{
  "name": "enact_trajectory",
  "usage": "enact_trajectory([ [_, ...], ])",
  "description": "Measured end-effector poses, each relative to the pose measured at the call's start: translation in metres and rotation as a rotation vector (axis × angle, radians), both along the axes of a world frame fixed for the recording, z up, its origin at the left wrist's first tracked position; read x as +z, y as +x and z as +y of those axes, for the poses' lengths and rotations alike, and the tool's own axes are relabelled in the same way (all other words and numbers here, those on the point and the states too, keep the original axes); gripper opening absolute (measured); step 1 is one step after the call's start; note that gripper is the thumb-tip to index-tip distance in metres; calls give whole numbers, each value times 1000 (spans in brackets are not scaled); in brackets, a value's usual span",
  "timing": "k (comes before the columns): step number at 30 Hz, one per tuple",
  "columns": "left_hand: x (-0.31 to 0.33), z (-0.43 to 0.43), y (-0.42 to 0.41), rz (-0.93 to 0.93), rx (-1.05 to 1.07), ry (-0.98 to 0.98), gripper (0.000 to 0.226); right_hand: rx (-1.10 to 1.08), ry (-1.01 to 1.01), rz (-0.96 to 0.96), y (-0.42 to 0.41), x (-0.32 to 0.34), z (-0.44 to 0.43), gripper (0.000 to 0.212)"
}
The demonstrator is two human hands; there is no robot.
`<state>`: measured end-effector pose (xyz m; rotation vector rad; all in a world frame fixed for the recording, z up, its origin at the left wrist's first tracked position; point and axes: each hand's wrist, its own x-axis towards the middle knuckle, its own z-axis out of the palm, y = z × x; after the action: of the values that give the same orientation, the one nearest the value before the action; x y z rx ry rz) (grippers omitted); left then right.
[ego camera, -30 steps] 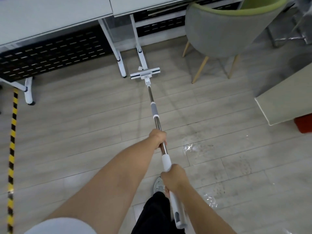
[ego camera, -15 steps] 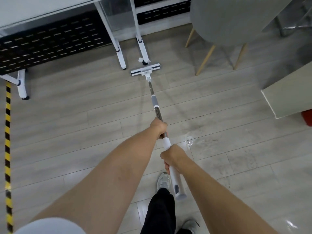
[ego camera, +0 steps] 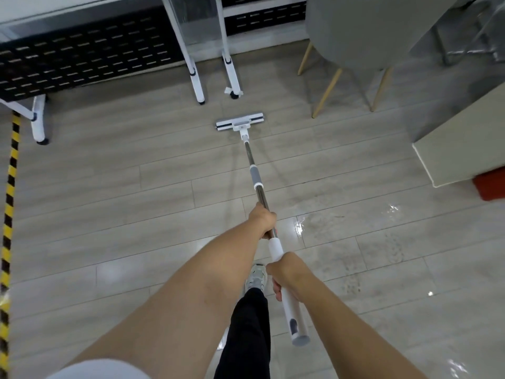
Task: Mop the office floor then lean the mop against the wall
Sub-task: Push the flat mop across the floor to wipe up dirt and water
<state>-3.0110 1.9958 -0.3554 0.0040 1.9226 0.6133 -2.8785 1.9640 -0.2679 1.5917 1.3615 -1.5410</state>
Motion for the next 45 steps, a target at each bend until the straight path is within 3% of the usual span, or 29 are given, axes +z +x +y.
enact_trajectory([
  [13,53,-150,287,2,-222,20,16,4,20,145,292,29,-132,16],
  [22,75,-228,421,-124,-147,49,21,24,0,119,431,71,-197,19],
  [25,67,-226,436,-138,-97,62,14,13,23,93,446,62,-192,27],
  [31,36,-207,430,-139,-120,59,20,-10,37,4,439,35,-174,23],
  [41,6,-138,326,-42,-100,49,17,40,51,31,331,3,-110,17],
  [45,2,-123,311,-22,-70,63,19,-7,34,76,318,1,-93,25],
])
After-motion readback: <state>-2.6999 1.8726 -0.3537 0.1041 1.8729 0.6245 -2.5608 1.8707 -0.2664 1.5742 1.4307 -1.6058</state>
